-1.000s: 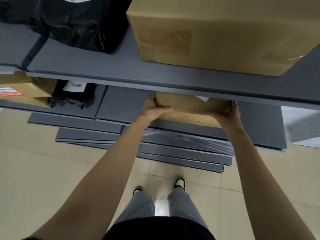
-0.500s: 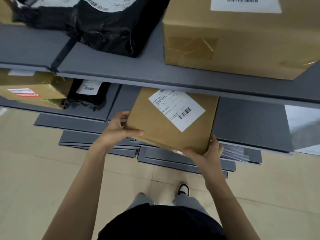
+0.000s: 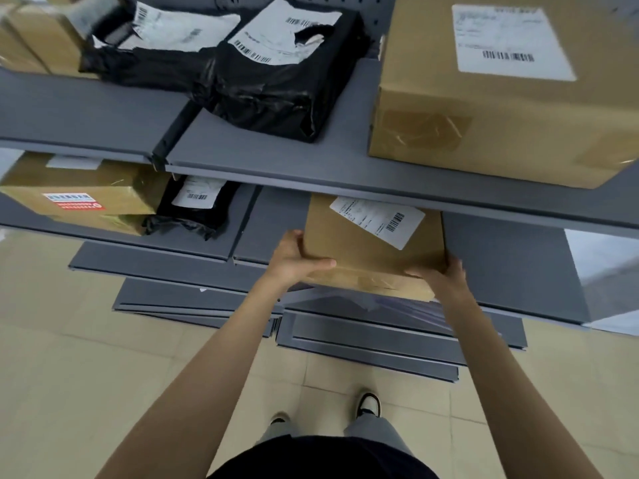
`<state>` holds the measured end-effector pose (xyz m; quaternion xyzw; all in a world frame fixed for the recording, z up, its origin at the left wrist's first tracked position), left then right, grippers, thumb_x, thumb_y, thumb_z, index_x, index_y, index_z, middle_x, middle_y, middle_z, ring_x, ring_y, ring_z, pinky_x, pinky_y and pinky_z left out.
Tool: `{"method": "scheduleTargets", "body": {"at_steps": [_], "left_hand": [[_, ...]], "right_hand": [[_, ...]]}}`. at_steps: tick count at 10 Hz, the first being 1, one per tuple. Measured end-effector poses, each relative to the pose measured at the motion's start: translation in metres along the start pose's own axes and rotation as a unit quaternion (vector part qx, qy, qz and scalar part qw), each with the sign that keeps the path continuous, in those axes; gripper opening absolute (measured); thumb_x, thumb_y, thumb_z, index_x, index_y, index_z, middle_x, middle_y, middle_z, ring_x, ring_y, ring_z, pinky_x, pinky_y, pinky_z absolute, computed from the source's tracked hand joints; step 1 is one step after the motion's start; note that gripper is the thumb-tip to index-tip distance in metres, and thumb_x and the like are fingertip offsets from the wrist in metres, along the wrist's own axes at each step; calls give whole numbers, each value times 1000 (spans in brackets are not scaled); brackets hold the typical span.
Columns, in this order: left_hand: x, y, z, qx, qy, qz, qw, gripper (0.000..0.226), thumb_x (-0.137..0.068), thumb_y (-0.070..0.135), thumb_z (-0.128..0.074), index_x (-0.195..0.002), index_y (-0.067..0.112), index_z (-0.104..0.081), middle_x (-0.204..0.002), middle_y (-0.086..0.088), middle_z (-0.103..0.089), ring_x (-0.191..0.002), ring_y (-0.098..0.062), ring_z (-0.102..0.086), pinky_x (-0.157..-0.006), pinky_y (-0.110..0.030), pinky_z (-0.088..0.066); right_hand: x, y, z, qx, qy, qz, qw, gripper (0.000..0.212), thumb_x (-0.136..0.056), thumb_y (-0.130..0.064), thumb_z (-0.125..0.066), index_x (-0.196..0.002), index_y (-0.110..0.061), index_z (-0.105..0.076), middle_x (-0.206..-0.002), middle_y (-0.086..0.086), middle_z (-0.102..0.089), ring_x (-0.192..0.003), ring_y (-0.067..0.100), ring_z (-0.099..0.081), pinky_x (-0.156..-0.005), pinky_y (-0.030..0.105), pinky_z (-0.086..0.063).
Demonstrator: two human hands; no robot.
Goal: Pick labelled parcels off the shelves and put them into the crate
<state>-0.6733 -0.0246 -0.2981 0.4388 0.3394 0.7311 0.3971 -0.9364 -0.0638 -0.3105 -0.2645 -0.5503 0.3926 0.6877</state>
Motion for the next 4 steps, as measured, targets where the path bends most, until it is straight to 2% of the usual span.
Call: {"method": "scheduleTargets", "body": {"at_steps": [1,2,3,4], "left_hand": [[-20,5,-13,-23,-35,15,999,71,-68,16,-81,-127,9,-42,-110,0,-53,-98,-15,-51,-83,-27,-44],[-35,-1,-14,-45,-33,15,998,66,-74,16,-77,-131,10,-42,-108,2,-50,-97,-13,-48,-83,-23,-38],[-40,-4,-3,-51,-32,3,998,75,-80,16,-71,-142,11,-29,-135,-6,-47,-119,-20,-47,-98,-27,-37],[-36,-16,10,-77,-29,-23,996,80,-85,17,-66,-147,11,-17,-153,-8,-26,-137,-26,-33,-112,-38,-28]], "right_hand": [[-15,1,-1,-64,-32,-10,997,91,-74,2,-71,-147,-22,-21,-144,9,-37,-130,31,-39,-112,50,-30],[-20,2,-8,-53,-65,4,996,103,-73,18,-62,-150,-25,-10,-147,9,-35,-133,30,-35,-114,49,-26],[-17,-1,-13,-62,-79,10,995,108,-78,18,-57,-150,-29,8,-153,6,-25,-138,29,-29,-115,49,-23],[-10,5,-16,-42,-14,56,997,97,-89,7,-53,-148,-24,18,-159,7,-10,-144,29,-19,-117,47,-18]]}}
Point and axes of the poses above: each hand's wrist, its own x-axis away from the middle knuckle, its own z-axis out of the back of the hand, y = z × x, the point moved 4 cm from there along -x, towards the middle knuckle
